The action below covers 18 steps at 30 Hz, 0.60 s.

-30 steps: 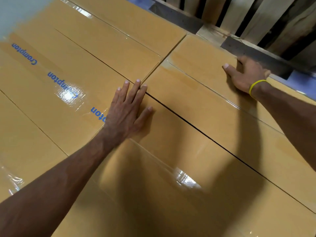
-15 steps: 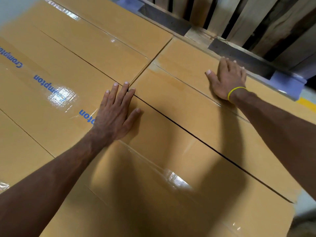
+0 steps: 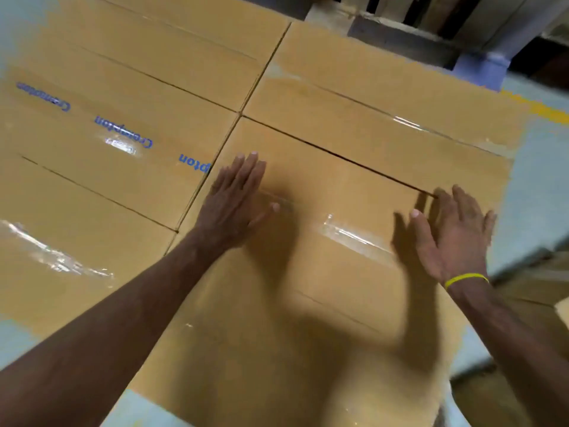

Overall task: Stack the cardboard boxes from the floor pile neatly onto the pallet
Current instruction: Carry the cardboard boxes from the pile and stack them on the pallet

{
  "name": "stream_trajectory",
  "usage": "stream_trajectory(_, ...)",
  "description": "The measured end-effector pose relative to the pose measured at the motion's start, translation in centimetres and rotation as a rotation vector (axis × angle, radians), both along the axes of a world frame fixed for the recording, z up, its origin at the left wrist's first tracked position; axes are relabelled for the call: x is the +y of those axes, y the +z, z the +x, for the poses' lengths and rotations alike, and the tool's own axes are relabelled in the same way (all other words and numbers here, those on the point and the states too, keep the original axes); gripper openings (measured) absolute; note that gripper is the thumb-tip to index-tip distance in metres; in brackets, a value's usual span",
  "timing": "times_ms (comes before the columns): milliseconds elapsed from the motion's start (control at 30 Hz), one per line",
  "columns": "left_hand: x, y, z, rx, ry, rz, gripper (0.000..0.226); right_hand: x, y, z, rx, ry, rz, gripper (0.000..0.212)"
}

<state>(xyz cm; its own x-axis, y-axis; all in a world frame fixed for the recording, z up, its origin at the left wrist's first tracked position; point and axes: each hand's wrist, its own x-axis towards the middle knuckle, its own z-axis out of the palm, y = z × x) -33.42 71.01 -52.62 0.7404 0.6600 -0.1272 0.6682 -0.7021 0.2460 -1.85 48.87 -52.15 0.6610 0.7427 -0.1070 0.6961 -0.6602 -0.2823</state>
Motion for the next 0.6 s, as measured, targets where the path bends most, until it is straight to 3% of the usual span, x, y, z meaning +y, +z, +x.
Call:
stream_trajectory(233, -10.7, 4.9, -14.0, 0.168, 0.001, -0.159, 0.097, -14.6, 4.7, -14.9, 0.167, -0.211, -0.094, 0.091)
stream_trajectory(467, -12.3, 5.7, -26.4, 0.638, -0.071, -0.161, 0.174, -23.5, 4.8, -27.1, 0.296, 0.200, -0.494, 0.138)
stream_trajectory(600, -11.8, 4.9, -28.4, 0.618, -0.027, -0.224, 0.165, -25.6, 2.8, -28.9, 0.266, 0.311, -0.617, 0.137)
